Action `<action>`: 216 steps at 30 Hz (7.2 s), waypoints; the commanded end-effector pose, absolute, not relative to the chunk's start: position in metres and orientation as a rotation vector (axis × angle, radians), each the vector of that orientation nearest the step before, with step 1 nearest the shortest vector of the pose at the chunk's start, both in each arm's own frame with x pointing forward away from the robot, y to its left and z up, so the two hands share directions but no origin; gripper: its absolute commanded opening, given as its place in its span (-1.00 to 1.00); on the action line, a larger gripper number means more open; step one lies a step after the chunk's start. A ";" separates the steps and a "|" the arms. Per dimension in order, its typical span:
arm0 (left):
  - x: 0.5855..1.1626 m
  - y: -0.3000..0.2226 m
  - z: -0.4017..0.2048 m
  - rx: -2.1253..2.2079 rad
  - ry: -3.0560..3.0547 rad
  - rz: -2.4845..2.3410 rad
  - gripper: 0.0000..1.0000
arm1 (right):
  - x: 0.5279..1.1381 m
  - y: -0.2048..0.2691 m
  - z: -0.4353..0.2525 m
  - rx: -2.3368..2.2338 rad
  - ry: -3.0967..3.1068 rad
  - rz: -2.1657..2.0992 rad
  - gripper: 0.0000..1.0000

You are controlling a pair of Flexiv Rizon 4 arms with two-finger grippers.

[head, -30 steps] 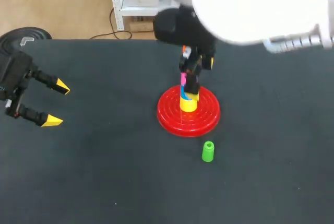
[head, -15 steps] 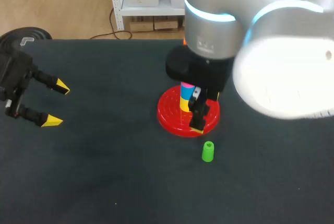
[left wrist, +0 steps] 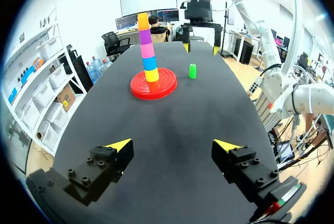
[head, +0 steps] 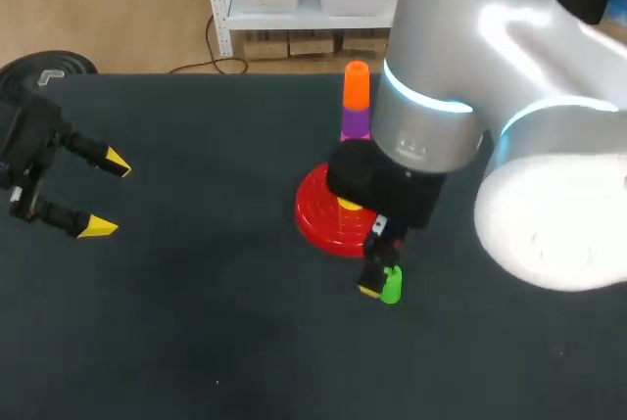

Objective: Pick up and stack the cylinders on the red base in this order: pink,purple,orange,green

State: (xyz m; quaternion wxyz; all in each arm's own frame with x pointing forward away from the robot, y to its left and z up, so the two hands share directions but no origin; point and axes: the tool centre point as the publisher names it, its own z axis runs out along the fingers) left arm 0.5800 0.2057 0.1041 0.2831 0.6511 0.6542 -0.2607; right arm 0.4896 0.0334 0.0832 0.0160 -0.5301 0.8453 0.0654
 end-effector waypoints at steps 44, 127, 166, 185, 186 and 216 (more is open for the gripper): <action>0.580 0.206 0.103 1.742 1.747 -0.696 1.00 | 0.497 0.019 0.013 -1.480 2.821 0.054 1.00; 0.580 0.206 0.103 1.742 1.747 -0.696 1.00 | 0.504 0.023 0.011 -1.513 2.812 0.051 1.00; 0.580 0.206 0.103 1.742 1.747 -0.696 1.00 | 0.512 0.019 0.102 -1.485 2.679 0.014 -1.00; 0.580 0.206 0.103 1.742 1.747 -0.696 1.00 | 0.585 0.052 0.301 -1.672 2.561 -0.231 -1.00; 0.580 0.206 0.103 1.742 1.747 -0.696 1.00 | 0.589 0.053 0.304 -1.681 2.565 -0.227 -1.00; 0.580 0.206 0.103 1.742 1.747 -0.696 1.00 | 0.635 0.047 0.272 -1.716 2.650 -0.106 -1.00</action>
